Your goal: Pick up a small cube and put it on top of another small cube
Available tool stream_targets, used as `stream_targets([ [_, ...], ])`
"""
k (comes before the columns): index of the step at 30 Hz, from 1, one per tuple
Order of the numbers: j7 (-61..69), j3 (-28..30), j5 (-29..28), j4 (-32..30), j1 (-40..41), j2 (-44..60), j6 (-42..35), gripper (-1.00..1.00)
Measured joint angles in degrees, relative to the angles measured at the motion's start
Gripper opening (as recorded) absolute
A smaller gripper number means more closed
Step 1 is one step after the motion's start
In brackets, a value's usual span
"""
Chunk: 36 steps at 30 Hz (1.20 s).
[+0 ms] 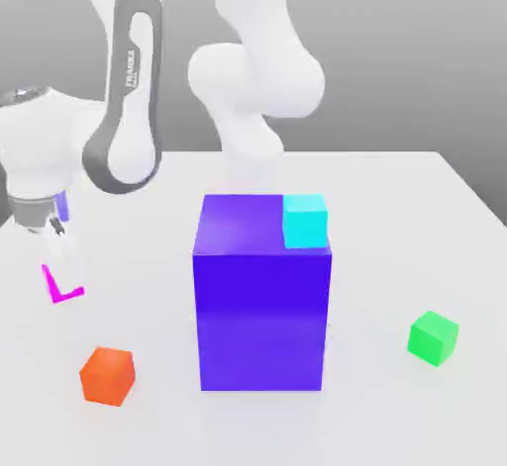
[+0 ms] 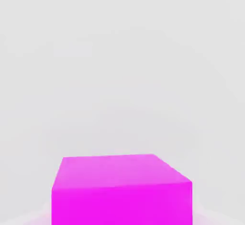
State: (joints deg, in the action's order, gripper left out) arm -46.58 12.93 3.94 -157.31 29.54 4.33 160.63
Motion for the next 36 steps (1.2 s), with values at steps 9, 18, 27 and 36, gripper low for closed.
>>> stream_targets([
  [9, 11.54, -14.41, 1.98, 6.7, -18.28, 0.21, -7.95, -1.0],
  [18, 22.29, -27.36, 3.43, 8.4, -40.56, -2.58, -12.15, -1.0],
  [27, 21.57, -30.27, -2.77, 1.81, -53.76, -5.74, -6.52, -1.0],
  [36, 15.34, -27.23, -11.48, 2.02, -55.12, 4.05, 2.67, 1.0],
])
